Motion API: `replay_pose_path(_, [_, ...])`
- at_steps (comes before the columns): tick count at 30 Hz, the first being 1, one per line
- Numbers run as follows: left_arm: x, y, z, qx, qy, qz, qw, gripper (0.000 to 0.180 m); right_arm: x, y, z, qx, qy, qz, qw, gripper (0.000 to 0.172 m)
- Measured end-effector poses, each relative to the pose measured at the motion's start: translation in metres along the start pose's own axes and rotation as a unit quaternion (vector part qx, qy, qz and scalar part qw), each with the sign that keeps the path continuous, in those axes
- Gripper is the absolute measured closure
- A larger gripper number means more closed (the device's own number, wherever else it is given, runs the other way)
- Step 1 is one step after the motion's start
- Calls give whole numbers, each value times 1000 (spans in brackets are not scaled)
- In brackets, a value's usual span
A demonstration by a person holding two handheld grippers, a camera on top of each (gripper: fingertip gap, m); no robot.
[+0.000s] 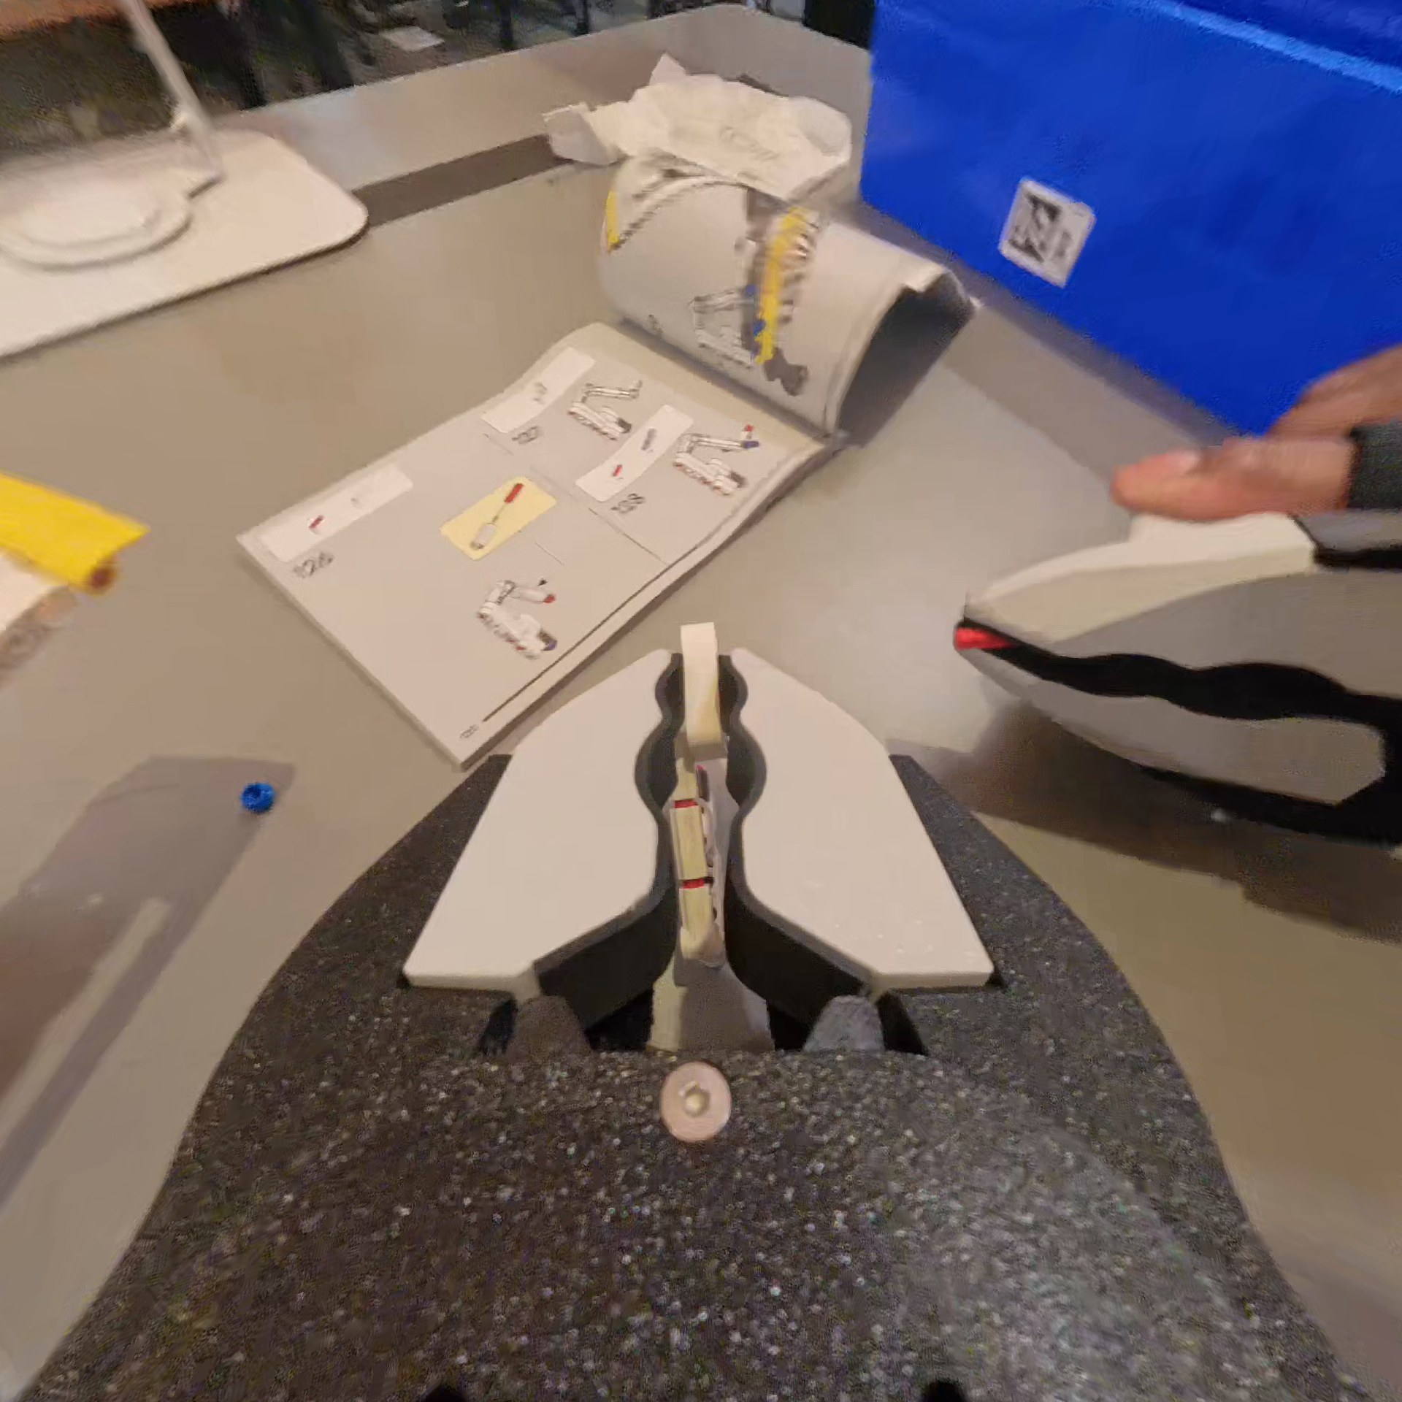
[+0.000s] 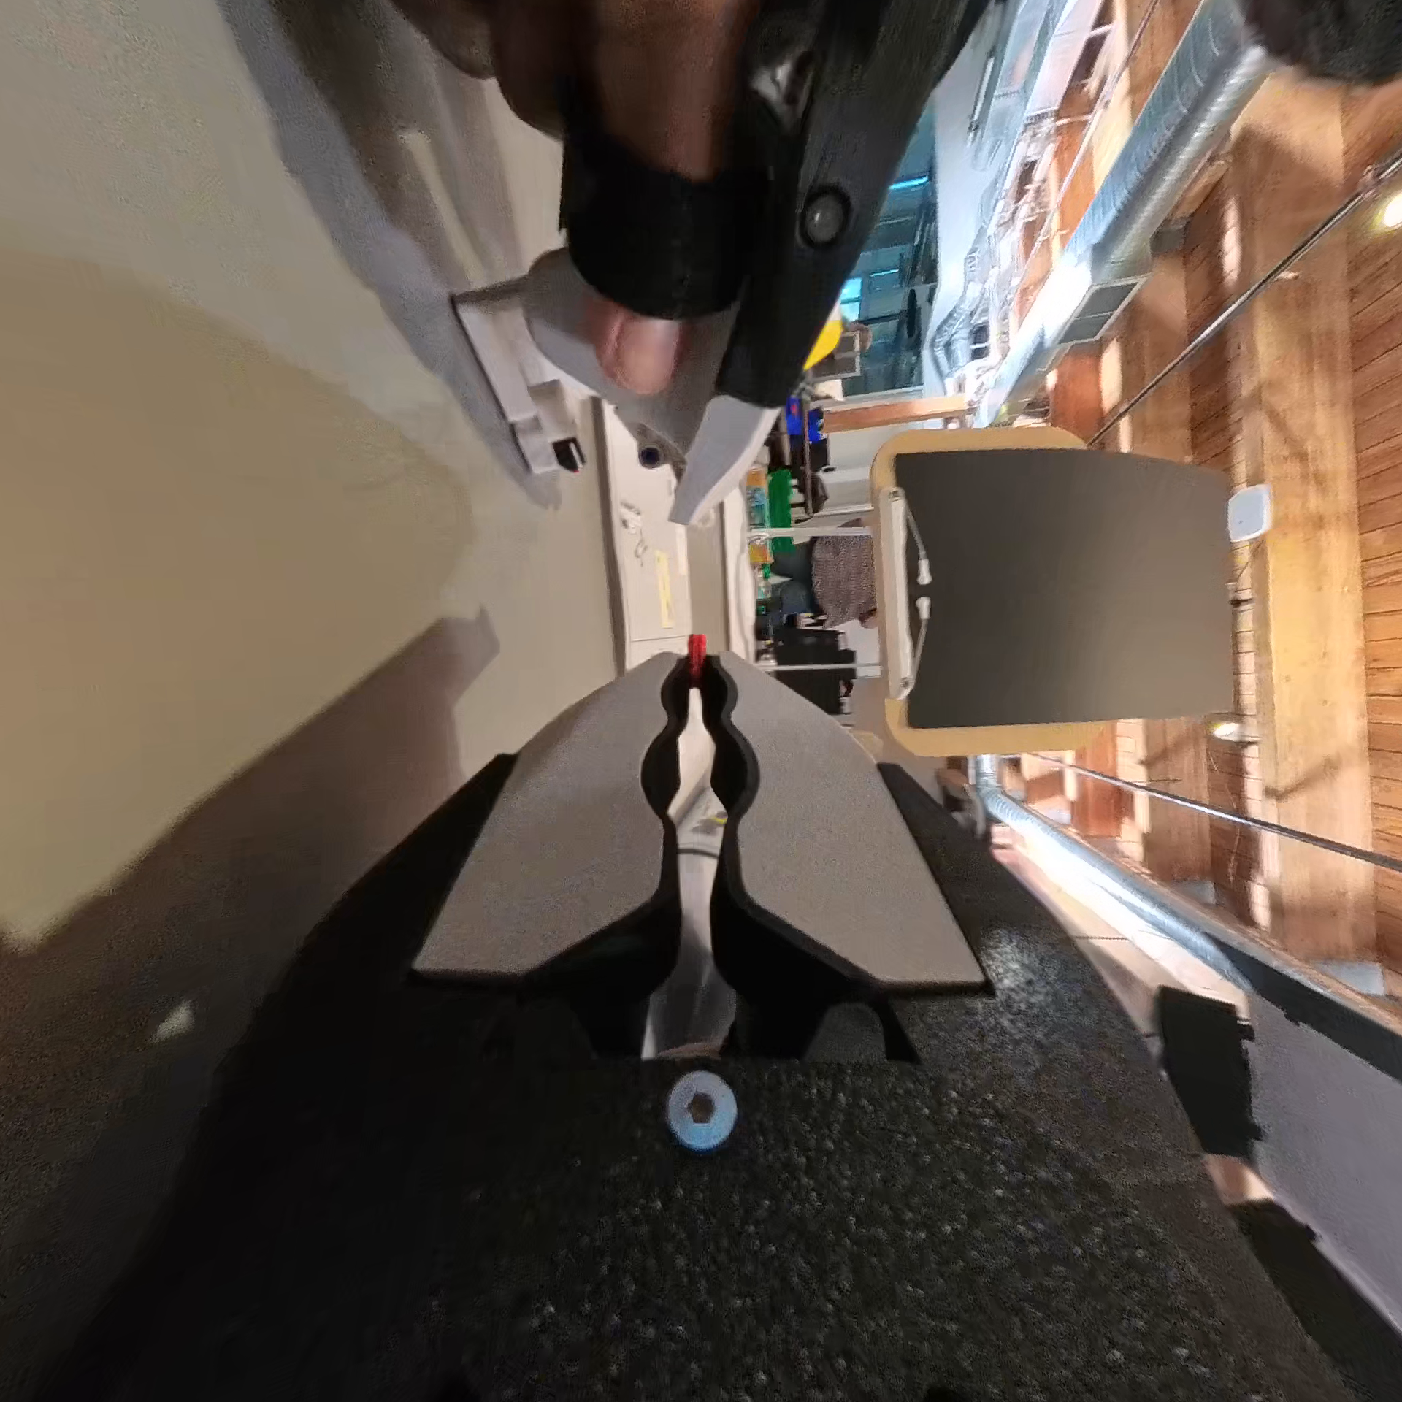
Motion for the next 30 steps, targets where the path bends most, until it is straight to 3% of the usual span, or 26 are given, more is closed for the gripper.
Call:
replay_pose_path(2, [0,-16,-4,7,4,-73,997,171,-3,-5,2,-4,1,-21,1000,169])
replay_pose_path(8, [3,-10,-1,-62,-9,-2,998,171,-32,-44,26,-59,60,-132,988,168])
replay_pose_path(13, [2,-13,-2,-76,-4,-7,997,171,-123,-102,94,-156,226,-181,944,168])
replay_pose_path(17, [3,-14,-1,-88,-6,-9,996,171,-206,-90,116,-90,354,-210,907,164])
replay_pose_path(20, [3,-17,1,-98,-13,-5,995,171,-233,-78,124,-53,391,-225,891,145])
replay_pose_path(25, [2,-21,5,-124,-16,-5,992,171,-204,-90,135,-35,352,-235,905,141])
replay_pose_path(30, [2,-30,8,-194,-13,12,981,171,-112,-86,107,23,204,-209,956,143])
Point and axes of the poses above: each gripper's, where its closed fingertips meet, z back along the fingers, x out of its top, y = z × x across the jaws, the point moved 5 cm from there along z, back along the fingers, and after that the axes turned 1 degree about y, right-handed, at the moved point
